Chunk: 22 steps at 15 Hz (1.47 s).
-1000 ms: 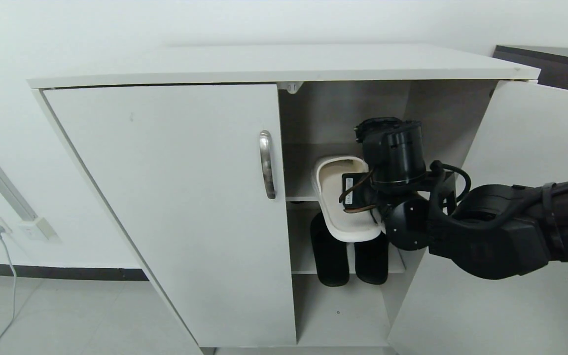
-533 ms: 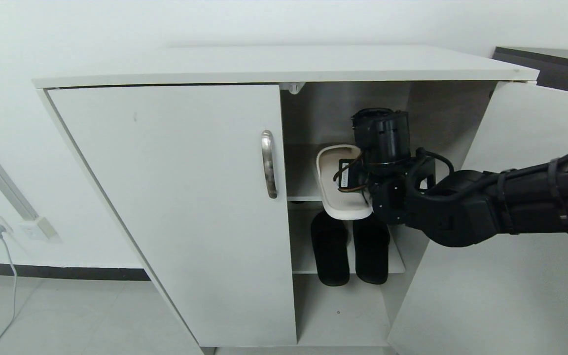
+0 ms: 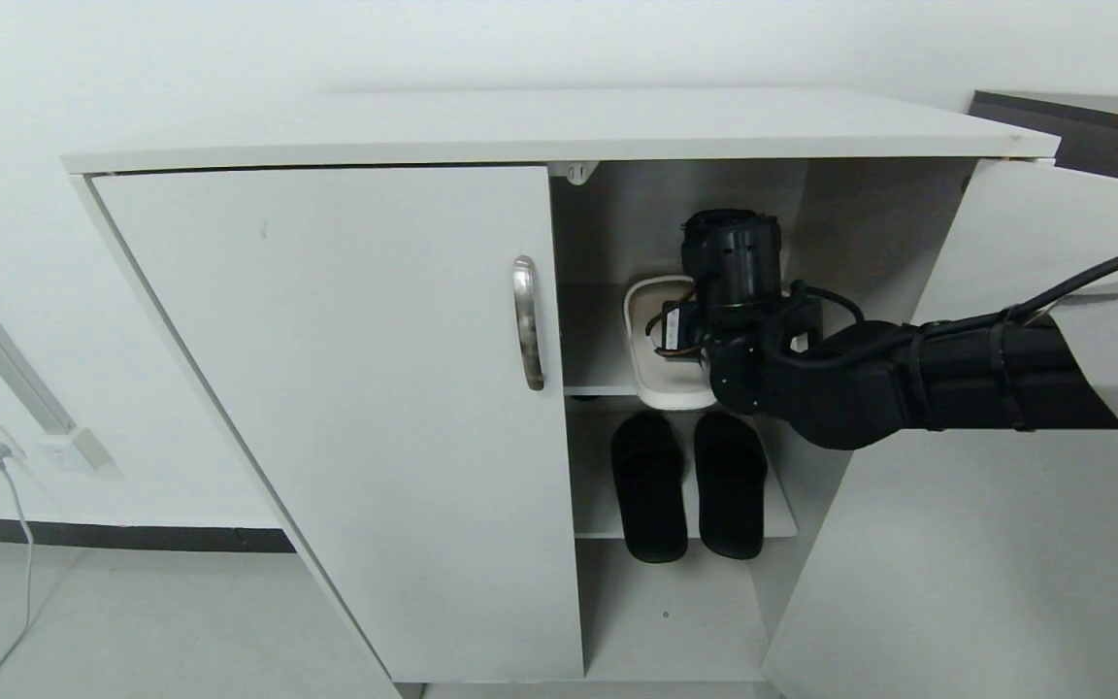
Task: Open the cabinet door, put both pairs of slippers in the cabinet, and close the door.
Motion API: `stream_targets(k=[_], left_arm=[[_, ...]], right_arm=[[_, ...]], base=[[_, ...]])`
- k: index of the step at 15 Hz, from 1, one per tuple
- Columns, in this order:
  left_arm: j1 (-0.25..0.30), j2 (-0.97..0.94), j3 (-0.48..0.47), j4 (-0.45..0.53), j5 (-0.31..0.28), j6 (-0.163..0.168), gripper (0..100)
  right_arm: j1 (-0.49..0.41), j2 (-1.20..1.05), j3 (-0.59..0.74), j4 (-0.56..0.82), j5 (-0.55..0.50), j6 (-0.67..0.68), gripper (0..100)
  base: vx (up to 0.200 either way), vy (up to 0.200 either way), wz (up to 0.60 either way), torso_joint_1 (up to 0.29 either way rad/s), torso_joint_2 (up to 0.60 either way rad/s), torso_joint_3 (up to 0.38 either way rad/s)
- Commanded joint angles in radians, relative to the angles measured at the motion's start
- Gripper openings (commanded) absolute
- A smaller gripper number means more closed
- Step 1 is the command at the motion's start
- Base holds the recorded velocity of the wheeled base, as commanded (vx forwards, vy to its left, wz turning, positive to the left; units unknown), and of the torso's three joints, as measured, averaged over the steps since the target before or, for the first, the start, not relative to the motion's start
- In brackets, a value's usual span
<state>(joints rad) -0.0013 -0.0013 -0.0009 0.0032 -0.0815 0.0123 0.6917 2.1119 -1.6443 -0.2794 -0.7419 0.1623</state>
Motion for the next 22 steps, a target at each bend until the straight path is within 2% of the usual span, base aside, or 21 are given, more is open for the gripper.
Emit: stream_targets(k=[1,4,12,13,16,22], left_arm=[[0.0,0.001,-0.001,0.0,0.0,0.0,0],[0.0,0.001,-0.001,0.0,0.0,0.0,0],[0.0,0.001,-0.001,0.0,0.0,0.0,0],[0.0,0.001,-0.001,0.0,0.0,0.0,0],[0.0,0.001,-0.001,0.0,0.0,0.0,0],[0.0,0.001,-0.001,0.0,0.0,0.0,0]], right_arm=[[-0.006,0.017,-0.039,0.014,-0.001,-0.001,0],[-0.008,0.019,-0.075,0.066,-0.001,-0.003,0],[-0.009,0.049,-0.078,0.065,-0.001,-0.004,0],[-0.009,0.046,-0.077,0.066,-0.001,-0.004,100],[0.002,0.03,-0.054,0.062,-0.002,-0.003,100],[0.069,-0.121,0.127,0.039,-0.01,0.006,100]], base=[[0.0,0.0,0.0,0.0,0.0,0.0],[0.0,0.0,0.0,0.0,0.0,0.0],[0.0,0.0,0.0,0.0,0.0,0.0],[0.0,0.0,0.0,0.0,0.0,0.0],[0.0,0.0,0.0,0.0,0.0,0.0],[0.0,0.0,0.0,0.0,0.0,0.0]])
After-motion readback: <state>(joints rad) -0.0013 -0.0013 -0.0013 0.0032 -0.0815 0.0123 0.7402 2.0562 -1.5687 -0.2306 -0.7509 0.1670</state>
